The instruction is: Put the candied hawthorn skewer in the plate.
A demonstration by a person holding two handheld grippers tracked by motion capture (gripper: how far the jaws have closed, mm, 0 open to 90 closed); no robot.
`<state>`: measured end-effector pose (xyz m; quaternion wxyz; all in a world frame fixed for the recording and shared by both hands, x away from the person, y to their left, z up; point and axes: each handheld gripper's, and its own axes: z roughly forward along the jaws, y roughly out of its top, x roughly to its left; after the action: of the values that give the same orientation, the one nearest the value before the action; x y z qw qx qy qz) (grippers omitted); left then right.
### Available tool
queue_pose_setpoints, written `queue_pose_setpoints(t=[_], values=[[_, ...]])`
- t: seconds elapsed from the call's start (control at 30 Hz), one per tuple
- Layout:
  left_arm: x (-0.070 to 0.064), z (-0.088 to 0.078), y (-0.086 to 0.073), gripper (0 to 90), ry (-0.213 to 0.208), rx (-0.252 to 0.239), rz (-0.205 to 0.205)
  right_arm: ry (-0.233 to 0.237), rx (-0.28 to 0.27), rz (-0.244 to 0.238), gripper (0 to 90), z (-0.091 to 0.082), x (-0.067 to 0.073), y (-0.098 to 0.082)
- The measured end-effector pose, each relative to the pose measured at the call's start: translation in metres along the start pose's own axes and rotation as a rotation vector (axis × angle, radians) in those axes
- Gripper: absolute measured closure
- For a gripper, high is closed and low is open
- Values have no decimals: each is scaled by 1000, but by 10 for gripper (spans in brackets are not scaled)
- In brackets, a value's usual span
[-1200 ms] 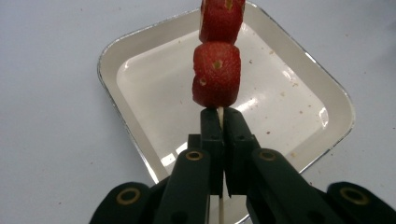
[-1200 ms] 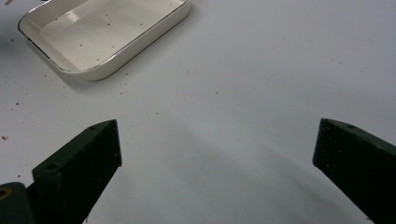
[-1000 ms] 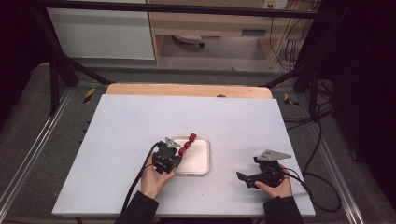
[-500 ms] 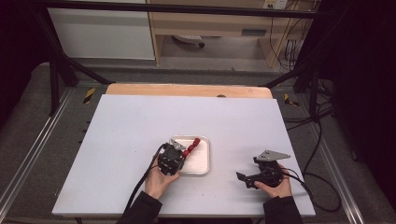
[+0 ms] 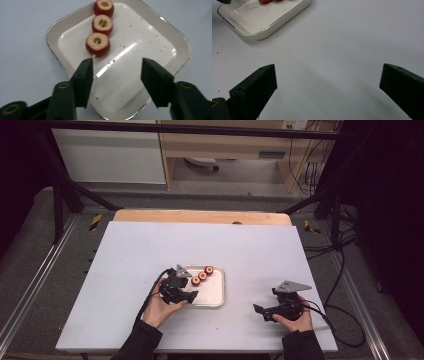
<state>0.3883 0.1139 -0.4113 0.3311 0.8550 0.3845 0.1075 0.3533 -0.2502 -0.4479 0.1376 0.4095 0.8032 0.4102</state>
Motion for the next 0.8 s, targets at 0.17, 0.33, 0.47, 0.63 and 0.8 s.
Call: queue_pose_setpoints(t=[0.17,0.33,0.47,0.63,0.8], values=[[12,-16,-2,272,14,-10,42,1,2,2,15,-1,0,0],[23,-34,-12,142,22,-50,43,0,0,1,15,0,0,0],[31,-44,-29,91,34,-78,47,0,2,8,13,-1,0,0],[44,-52,-56,88,45,-103,40,1,4,5,12,-1,0,0],[59,-57,-85,88,36,-142,34,0,7,5,11,0,0,0]])
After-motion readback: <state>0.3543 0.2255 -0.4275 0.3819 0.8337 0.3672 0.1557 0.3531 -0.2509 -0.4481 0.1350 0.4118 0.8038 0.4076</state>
